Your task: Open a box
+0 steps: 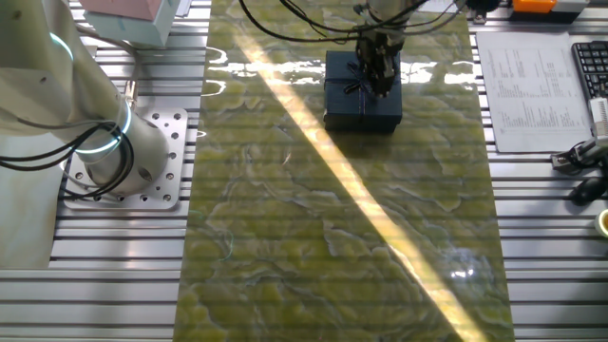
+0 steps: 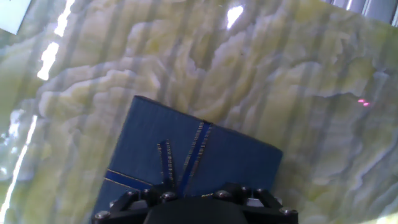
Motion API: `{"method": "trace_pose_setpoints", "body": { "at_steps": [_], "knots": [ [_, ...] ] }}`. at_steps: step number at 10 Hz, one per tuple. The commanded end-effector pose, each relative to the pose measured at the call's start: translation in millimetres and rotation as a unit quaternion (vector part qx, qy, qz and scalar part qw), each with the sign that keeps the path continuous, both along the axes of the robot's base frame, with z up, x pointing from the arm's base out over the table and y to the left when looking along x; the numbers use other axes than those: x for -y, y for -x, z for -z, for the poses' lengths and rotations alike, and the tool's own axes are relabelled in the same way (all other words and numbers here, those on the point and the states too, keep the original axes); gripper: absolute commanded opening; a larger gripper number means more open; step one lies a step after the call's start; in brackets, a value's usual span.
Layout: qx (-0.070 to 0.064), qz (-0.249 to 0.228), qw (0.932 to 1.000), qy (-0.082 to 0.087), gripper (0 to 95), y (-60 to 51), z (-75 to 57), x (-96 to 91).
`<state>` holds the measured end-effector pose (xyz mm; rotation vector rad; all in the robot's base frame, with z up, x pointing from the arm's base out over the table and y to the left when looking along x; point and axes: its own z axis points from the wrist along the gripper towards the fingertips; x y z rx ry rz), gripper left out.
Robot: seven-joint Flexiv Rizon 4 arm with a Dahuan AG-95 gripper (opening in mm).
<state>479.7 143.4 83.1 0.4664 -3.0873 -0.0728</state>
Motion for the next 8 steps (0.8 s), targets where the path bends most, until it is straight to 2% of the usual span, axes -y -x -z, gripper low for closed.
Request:
{"method": "trace_pose_setpoints", "body": {
  "at_steps": [1,3,8],
  "knots": [
    [-0.006,0.009,0.9999,-0.011,38.0,4.6,2.6,-20.0],
    [-0.008,0.009,0.9999,-0.009,38.0,7.5,8.9,-18.0],
    [-0.001,0.004,0.9999,-0.009,38.0,14.9,18.4,-13.0]
  ]
}}
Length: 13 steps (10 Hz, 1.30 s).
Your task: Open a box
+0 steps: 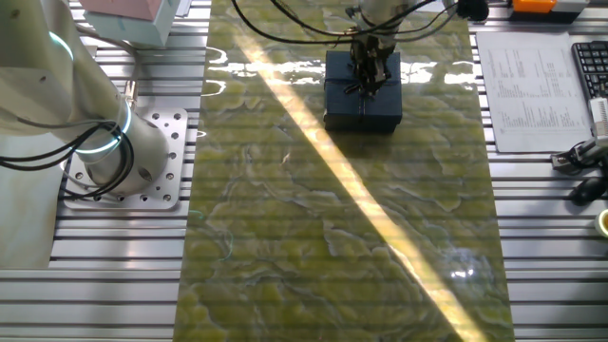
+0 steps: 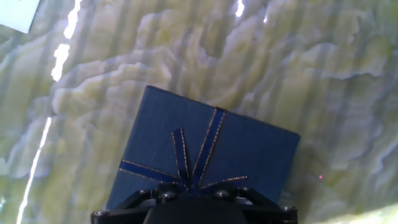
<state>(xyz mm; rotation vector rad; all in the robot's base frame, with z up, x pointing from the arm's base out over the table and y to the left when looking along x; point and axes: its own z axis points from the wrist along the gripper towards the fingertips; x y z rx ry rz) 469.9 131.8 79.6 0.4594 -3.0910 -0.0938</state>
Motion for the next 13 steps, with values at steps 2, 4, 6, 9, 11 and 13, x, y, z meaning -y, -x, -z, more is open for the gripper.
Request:
{"method": "trace_pose_setpoints", "body": {
  "at_steps": [2,4,6,9,11,13],
  "knots": [
    [0.002,0.008,1.0000,0.000,19.0,5.3,16.8,-24.8],
    [0.009,0.011,0.9999,0.000,19.0,6.5,26.2,-25.4],
    [0.013,0.016,0.9998,0.007,19.0,7.4,31.6,-25.8],
    [0.012,0.019,0.9995,0.021,0.0,7.4,31.4,-25.7],
    [0.011,0.019,0.9995,0.024,0.0,7.4,31.7,-25.8],
    [0.011,0.024,0.9994,0.023,0.0,7.1,29.9,-25.7]
  ]
}}
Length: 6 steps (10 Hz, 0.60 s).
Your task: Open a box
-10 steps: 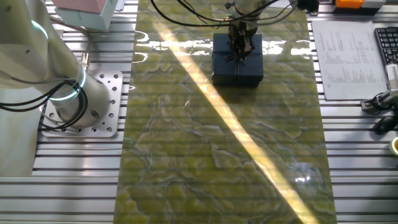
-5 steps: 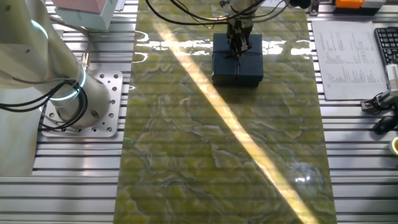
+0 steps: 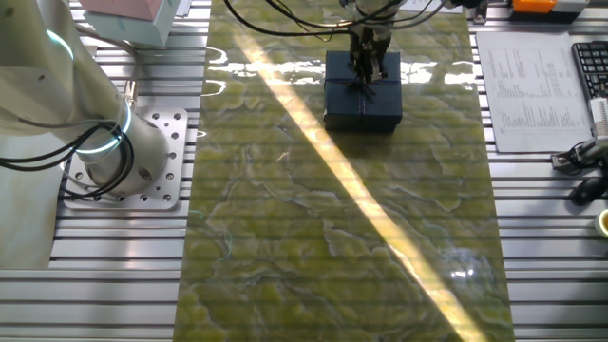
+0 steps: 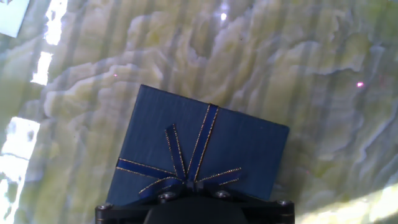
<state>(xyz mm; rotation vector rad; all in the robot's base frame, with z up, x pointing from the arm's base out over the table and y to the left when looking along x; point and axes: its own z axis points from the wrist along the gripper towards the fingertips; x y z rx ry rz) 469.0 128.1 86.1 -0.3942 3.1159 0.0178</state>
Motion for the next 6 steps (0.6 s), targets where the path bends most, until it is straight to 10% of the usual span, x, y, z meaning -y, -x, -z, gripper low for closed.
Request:
{"method": "trace_pose_setpoints", "body": {
  "at_steps": [1,6],
  "knots": [
    [-0.004,0.007,1.0000,-0.001,0.0,5.2,32.6,-29.3],
    [-0.042,0.013,0.9990,0.004,0.0,2.4,-7.7,-28.0]
  ]
}}
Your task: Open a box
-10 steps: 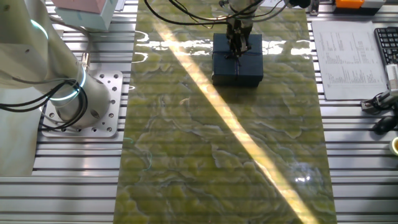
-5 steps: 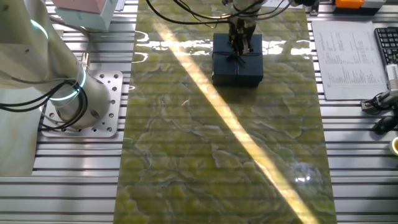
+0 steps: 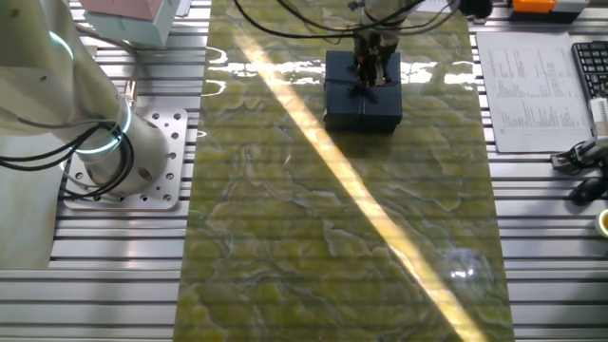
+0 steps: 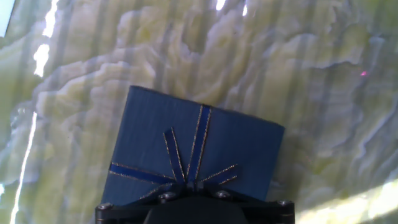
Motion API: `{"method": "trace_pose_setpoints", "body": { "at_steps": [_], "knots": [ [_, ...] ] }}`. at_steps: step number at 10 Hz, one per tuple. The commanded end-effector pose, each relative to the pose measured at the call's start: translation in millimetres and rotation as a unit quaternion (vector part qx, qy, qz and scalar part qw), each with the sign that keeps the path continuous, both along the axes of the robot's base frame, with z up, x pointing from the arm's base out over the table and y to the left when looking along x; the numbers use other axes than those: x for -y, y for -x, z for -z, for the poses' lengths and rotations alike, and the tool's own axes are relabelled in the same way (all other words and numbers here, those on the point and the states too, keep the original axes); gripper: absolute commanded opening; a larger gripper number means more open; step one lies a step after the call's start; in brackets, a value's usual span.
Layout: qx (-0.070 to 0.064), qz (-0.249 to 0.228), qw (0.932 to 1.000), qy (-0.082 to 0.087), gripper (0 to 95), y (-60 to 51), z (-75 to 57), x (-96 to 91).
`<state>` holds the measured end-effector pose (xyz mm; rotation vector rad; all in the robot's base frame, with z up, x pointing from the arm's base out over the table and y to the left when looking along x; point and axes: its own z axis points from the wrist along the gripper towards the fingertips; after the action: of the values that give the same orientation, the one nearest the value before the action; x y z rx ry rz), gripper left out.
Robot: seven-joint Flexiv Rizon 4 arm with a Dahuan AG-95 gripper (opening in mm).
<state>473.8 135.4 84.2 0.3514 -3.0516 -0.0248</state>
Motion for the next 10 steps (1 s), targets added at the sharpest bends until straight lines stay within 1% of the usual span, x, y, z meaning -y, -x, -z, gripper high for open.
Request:
{"method": "trace_pose_setpoints", "body": {
  "at_steps": [1,4,6,9,10],
  "knots": [
    [-0.012,0.003,0.9999,0.004,0.0,7.6,-18.4,-20.6],
    [-0.016,0.004,0.9999,0.002,0.0,8.8,-29.5,-20.5],
    [-0.022,0.003,0.9997,0.003,0.0,10.0,-36.9,-20.6],
    [-0.032,0.004,0.9994,0.009,0.0,11.6,-46.3,-20.5],
    [-0.036,0.004,0.9993,0.013,0.0,12.3,-46.9,-20.1]
  ]
}}
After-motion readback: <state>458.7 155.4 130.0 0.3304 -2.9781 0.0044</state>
